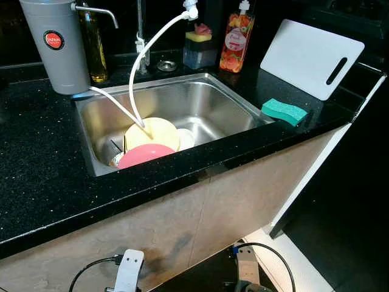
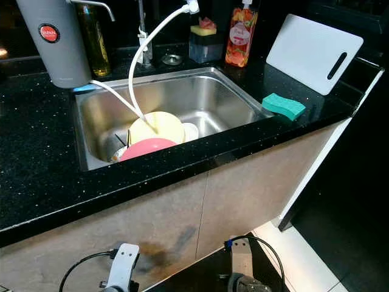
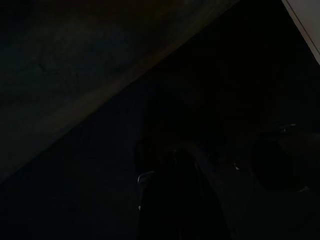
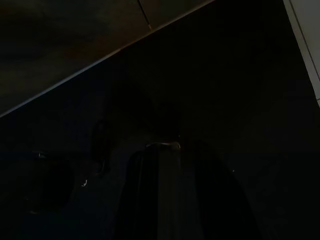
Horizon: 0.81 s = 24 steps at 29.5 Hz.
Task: Kitchen organization
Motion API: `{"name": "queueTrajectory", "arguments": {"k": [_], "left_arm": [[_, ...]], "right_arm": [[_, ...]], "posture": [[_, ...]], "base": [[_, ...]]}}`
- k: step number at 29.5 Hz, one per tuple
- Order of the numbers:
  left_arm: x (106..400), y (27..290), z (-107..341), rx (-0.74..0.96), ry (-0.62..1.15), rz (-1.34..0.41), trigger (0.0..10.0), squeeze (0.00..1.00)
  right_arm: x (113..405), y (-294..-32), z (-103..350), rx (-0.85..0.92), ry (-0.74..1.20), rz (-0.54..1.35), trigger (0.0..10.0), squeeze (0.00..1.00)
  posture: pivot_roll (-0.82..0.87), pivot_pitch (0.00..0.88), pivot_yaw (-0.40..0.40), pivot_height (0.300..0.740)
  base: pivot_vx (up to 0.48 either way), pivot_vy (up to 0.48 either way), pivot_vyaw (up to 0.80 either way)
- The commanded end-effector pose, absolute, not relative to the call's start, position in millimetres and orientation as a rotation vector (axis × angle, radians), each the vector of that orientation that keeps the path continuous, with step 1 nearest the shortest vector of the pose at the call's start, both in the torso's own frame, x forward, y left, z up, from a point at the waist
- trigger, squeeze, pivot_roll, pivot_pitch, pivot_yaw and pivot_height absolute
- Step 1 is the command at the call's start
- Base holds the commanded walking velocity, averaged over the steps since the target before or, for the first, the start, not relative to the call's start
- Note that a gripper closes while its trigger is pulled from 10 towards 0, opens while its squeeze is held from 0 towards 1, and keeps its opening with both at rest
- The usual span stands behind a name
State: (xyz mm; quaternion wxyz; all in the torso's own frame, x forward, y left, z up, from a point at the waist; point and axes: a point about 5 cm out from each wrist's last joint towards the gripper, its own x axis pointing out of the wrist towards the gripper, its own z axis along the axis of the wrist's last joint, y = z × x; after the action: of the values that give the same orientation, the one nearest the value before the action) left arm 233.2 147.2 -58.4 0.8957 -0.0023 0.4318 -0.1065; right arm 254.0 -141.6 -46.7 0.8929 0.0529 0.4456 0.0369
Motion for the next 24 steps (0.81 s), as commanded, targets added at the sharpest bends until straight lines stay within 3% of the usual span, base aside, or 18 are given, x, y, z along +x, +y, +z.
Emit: {"name": "queueTrajectory", "arguments": {"k": [1, 24], "left_arm": [[224.1, 146.7, -64.5, -0.014, 0.933, -0.214, 10.0, 0.00], [222.8, 147.5, -65.1, -0.008, 0.932, -0.216, 10.0, 0.00]], "right_arm": [[249.5, -141.3, -50.1, 0.116, 0.953, 0.070, 10.0, 0.00], [242.5, -145.6, -54.9, 0.096, 0.967, 0.079, 10.0, 0.00]], "posture": [[0.05, 0.140, -0.084, 0.740], [0.06, 0.111, -0.088, 0.740]], "base": [[0.000, 0.000, 0.00], [0.000, 0.000, 0.00]]}}
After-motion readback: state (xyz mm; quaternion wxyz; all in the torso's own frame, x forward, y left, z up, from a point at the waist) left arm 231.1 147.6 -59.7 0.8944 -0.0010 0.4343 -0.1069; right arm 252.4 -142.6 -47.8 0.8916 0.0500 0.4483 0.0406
